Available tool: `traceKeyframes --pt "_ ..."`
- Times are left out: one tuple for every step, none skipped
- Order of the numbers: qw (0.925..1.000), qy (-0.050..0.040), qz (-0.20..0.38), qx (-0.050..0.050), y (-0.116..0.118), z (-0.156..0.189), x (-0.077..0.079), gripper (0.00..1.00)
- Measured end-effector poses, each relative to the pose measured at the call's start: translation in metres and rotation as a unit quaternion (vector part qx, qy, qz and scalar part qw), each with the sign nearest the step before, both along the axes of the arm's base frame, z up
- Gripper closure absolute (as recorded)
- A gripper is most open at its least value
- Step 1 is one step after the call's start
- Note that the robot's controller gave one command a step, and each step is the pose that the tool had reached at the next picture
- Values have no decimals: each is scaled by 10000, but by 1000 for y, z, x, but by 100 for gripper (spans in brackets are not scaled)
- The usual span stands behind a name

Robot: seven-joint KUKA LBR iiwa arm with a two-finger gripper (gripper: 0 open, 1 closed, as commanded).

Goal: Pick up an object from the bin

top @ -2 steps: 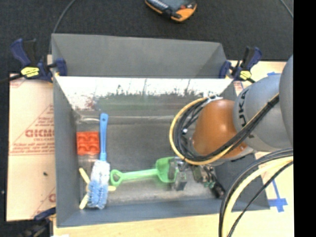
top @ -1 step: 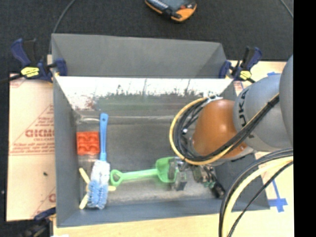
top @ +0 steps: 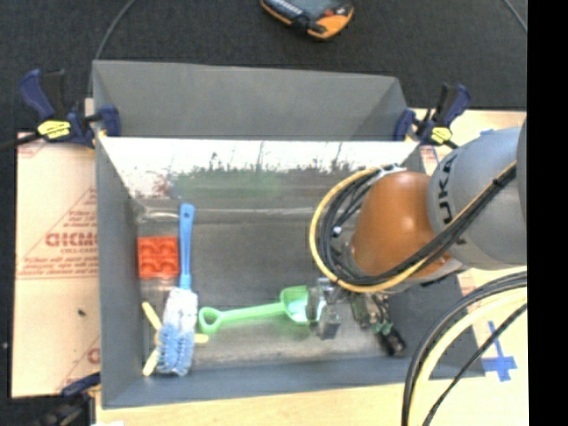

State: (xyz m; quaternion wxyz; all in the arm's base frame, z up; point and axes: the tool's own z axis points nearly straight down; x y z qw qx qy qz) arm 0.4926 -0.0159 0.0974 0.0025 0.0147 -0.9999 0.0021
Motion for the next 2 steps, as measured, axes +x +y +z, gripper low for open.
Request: traceKeyframes --pt "10000 29 3 1 0 32 -1 100" --pt "10000 5 7 1 0 77 0 100"
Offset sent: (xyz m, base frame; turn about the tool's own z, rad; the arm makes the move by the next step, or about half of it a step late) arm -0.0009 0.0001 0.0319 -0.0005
